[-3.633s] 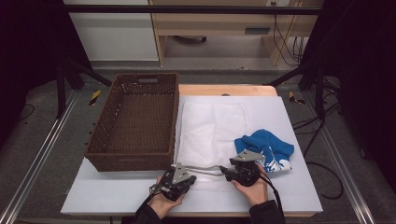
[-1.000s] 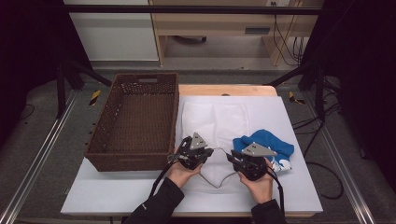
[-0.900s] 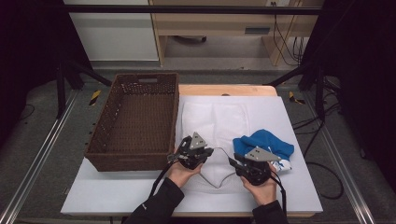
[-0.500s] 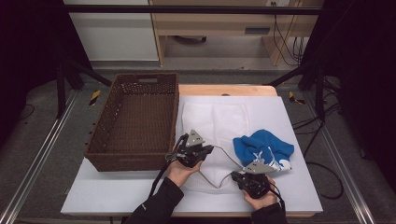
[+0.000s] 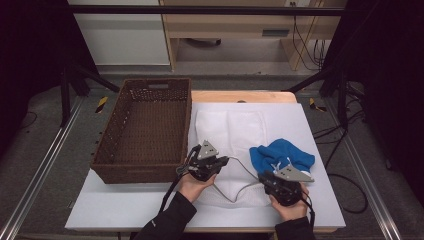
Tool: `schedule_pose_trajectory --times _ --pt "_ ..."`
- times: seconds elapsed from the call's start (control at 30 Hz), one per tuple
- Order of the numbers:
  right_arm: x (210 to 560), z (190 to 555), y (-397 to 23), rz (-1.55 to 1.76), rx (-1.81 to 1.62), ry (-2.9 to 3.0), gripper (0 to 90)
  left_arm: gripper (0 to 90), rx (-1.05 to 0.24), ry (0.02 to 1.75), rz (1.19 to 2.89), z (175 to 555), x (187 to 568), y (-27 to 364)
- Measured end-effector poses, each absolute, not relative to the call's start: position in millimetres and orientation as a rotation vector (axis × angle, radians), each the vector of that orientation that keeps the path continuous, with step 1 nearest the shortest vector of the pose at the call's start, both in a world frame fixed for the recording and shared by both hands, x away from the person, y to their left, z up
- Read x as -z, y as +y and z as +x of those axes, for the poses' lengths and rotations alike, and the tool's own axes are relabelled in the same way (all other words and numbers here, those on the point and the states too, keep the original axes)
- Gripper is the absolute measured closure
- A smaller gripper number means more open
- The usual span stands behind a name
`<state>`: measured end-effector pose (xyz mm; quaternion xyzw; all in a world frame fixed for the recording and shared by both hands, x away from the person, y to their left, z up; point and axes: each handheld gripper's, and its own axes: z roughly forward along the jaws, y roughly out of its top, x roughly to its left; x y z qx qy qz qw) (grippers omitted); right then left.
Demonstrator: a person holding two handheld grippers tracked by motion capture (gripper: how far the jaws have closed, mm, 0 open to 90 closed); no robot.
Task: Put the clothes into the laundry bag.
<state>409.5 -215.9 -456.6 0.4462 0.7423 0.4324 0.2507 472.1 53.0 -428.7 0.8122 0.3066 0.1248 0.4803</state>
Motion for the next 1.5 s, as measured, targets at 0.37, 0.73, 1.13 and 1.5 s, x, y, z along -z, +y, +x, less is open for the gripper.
schedule_pose_trajectory --times 0.37,0.73,1.13,1.5 --pt "469.1 449.3 -223.0 1.242 -0.955 1.916 23.1 88.7 -0.301 0.748 1.994 470.5 429.7 53.0" --pt "463.4 450.2 -234.4 1.319 -0.897 1.853 10.4 88.7 -0.295 0.753 1.994 470.8 430.4 54.1" --pt "483.1 463.4 -236.5 1.409 -0.690 1.867 64.8 88.8 -0.299 0.745 2.003 470.7 424.8 52.8" --pt "438.5 426.6 -264.2 1.294 -1.126 1.840 68.3 88.8 -0.279 0.758 1.997 473.5 421.8 50.3"
